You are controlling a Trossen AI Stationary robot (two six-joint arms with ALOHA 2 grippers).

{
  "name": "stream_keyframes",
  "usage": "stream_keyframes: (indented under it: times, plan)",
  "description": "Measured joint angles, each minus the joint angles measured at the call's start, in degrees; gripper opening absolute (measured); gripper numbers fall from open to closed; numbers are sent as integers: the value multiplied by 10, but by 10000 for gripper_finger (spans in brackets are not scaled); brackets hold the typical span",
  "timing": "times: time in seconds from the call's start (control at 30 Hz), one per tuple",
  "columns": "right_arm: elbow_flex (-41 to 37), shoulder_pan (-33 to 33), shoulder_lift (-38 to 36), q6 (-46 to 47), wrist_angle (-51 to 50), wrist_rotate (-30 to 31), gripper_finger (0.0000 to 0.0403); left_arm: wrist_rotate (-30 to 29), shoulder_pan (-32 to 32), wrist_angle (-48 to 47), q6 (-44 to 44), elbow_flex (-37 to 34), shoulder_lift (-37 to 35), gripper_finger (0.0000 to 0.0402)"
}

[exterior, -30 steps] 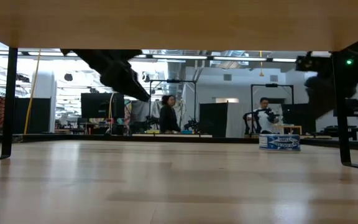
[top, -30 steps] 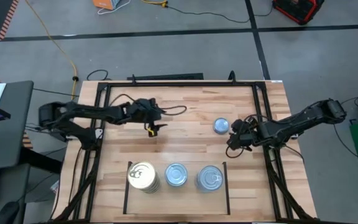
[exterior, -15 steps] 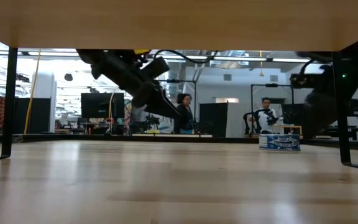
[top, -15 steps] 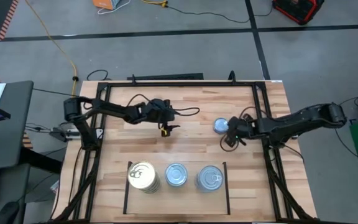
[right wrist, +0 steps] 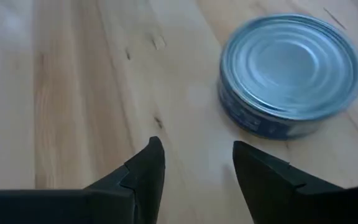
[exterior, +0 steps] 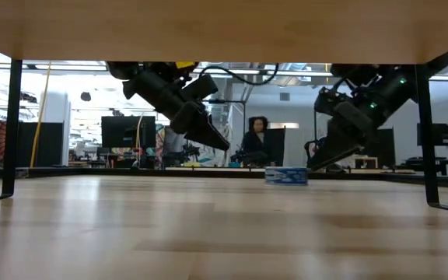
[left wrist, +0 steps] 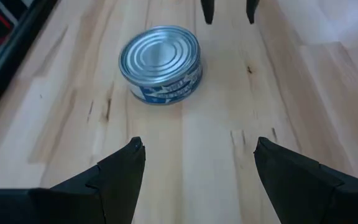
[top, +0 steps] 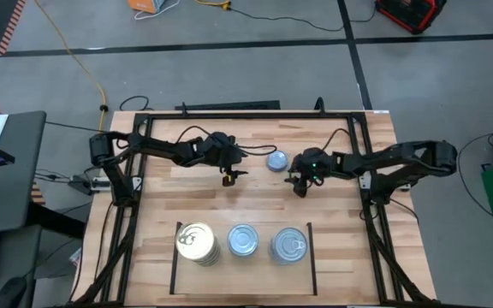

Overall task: Stack canned seafood by type on shelf
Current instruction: Put the blue tuna can on the top of the left stacked tuna cans on the shelf

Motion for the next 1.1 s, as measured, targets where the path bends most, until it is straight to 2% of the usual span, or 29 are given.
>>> stream_keyframes:
  times: [0.07,0.17,0.27,0.37,0.53,0.73,0.9,1.1]
  plan:
    - [12,0,-4,-10,-33,10,216,-1,0,-4,-20,0,0,288]
    - [18,-1,-21,-20,-64,79,214,-17,-1,-8,-44,0,0,288]
    - [18,-4,-32,-23,-69,178,215,-77,-2,-1,-52,0,0,288]
    - [18,-18,-30,-7,-64,251,216,-131,-4,14,-52,0,0,288]
    - [19,-49,-9,18,-67,280,214,-140,-16,45,-27,0,0,288]
    - [19,-55,85,-32,17,227,210,-86,-31,53,37,0,0,288]
    - [19,-55,143,-59,119,153,209,-68,-26,33,5,16,0,288]
    - [21,-53,185,-102,252,32,209,-98,-29,29,-11,17,0,288]
